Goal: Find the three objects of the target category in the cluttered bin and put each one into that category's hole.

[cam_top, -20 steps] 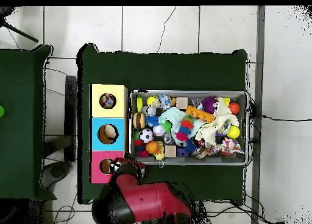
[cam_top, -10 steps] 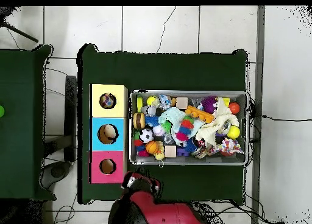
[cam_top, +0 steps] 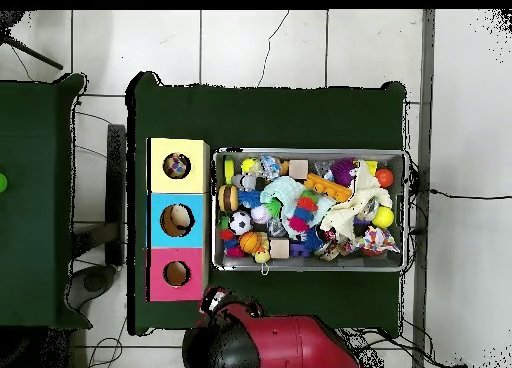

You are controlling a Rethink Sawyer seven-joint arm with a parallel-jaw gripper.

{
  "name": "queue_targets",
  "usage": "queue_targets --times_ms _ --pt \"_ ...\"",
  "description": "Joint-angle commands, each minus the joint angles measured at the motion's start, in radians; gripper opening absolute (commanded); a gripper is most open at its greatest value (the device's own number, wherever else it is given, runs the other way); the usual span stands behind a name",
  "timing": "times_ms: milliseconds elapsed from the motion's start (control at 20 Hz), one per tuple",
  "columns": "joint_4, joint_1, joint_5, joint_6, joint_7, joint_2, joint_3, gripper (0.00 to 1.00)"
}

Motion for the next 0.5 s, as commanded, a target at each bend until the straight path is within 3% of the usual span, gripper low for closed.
queue_targets --times_ms 50,300,500 --pt "-0.071 -0.001 0.003 0.077 -0.017 0.064 0.051 0.00" --pt "-0.096 0.024 -0.005 0.112 -0.002 0.080 0.033 0.00" --pt "-0.094 -0.001 0.008 0.099 -0.026 0.078 0.054 0.00"
